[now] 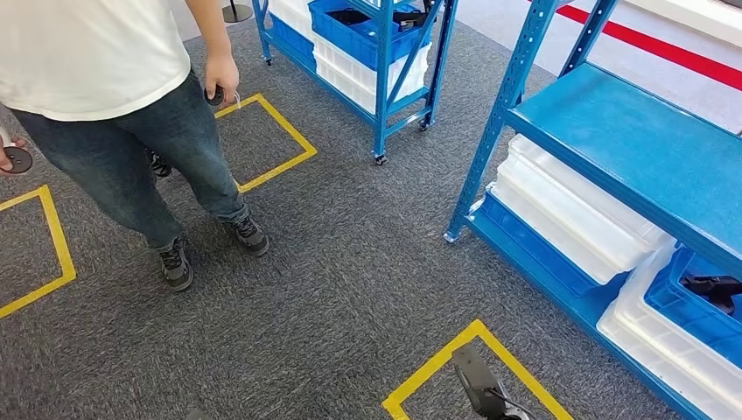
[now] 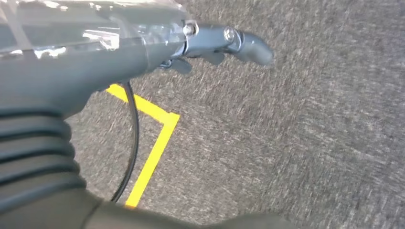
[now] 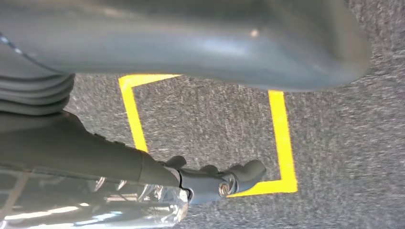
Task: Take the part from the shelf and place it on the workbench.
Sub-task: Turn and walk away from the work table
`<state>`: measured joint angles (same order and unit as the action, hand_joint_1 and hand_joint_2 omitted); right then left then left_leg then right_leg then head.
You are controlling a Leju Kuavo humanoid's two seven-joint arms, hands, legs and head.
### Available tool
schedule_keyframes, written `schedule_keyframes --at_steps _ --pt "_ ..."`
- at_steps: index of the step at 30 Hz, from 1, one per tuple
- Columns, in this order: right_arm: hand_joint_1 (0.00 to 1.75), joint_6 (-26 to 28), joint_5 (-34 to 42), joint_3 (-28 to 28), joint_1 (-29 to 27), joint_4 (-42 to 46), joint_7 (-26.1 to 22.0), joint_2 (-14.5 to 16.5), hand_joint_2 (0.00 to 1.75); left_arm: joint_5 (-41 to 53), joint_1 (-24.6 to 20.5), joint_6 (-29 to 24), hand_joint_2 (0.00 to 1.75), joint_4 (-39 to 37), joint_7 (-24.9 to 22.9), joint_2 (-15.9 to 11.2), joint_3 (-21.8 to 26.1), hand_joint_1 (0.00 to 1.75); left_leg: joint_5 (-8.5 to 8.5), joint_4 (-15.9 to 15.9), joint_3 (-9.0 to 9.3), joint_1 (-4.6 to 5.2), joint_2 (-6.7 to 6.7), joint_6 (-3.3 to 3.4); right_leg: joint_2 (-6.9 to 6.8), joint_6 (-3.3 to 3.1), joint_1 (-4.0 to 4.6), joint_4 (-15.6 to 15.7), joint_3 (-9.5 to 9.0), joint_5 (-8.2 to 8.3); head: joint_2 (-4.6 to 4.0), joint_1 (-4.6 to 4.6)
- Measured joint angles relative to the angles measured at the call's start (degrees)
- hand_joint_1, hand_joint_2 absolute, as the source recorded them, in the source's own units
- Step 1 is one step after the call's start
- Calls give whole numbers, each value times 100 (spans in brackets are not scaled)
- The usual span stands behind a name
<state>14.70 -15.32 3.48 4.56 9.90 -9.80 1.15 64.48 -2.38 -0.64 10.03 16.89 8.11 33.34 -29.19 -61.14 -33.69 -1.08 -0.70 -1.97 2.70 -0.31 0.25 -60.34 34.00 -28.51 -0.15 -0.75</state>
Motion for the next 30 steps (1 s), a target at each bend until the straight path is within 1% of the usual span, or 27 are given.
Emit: schedule_keyframes --at_steps 2,3,7,9,13,15,19,22,25,27,30 --pt "0 -3 10 0 -20 0 90 -23 0 0 9 -61 175 1 6 -3 2 0 -29 -94 -62 7 -2 22 0 -35 0 -77 47 -26 0 -16" --pt "0 -6 16 -1 -26 0 127 -29 0 -1 9 -93 175 2 9 -9 3 0 -67 -182 -114 13 -4 40 -1 -38 -2 -151 92 -54 0 -21" --pt "0 -45 104 -14 -45 0 177 -34 0 -18 2 -191 175 2 26 -49 8 0 -309 -716 -412 27 -2 91 -1 -33 -6 -643 375 -272 0 -31" --pt "0 -93 190 -38 -52 0 163 -20 0 -21 -1 -237 175 2 26 -78 8 0 -449 -1029 -589 34 -1 101 -1 1 -10 -949 550 -410 0 -33" --pt "0 -185 333 -130 -49 0 128 40 0 -20 -2 -326 175 3 3 -146 8 0 -695 -1600 -915 38 0 113 -1 111 -21 -1513 883 -663 0 -34" --pt "0 -216 364 -170 -49 0 118 71 0 -21 -3 -366 175 4 -3 -187 9 0 -800 -1844 -1050 38 -1 115 -1 131 -24 -1762 1026 -773 0 -34" --pt "0 -244 389 -219 -48 0 137 131 0 -49 -6 -436 175 8 49 -245 15 0 -966 -2237 -1277 38 1 103 -1 123 -25 -2179 1273 -941 0 -32" --pt "0 -267 390 -271 -63 0 231 169 0 -107 -16 -493 175 15 109 -289 31 0 -1065 -2477 -1423 38 1 91 -1 112 -25 -2434 1433 -1046 0 -32" --pt "0 -273 389 -292 -110 0 318 190 0 -134 -15 -541 175 15 134 -315 46 0 -1154 -2674 -1534 38 1 77 -2 97 -25 -2644 1553 -1139 0 -31" --pt "0 -273 388 -298 -139 0 323 206 0 -125 -11 -545 175 15 146 -329 46 0 -1193 -2742 -1564 54 4 88 -2 101 -40 -2687 1582 -1163 0 -29" --pt "0 -271 389 -315 -164 0 283 223 0 -90 -7 -544 175 15 161 -358 45 0 -1185 -2706 -1541 72 9 120 2 133 -53 -2635 1561 -1144 0 -20"
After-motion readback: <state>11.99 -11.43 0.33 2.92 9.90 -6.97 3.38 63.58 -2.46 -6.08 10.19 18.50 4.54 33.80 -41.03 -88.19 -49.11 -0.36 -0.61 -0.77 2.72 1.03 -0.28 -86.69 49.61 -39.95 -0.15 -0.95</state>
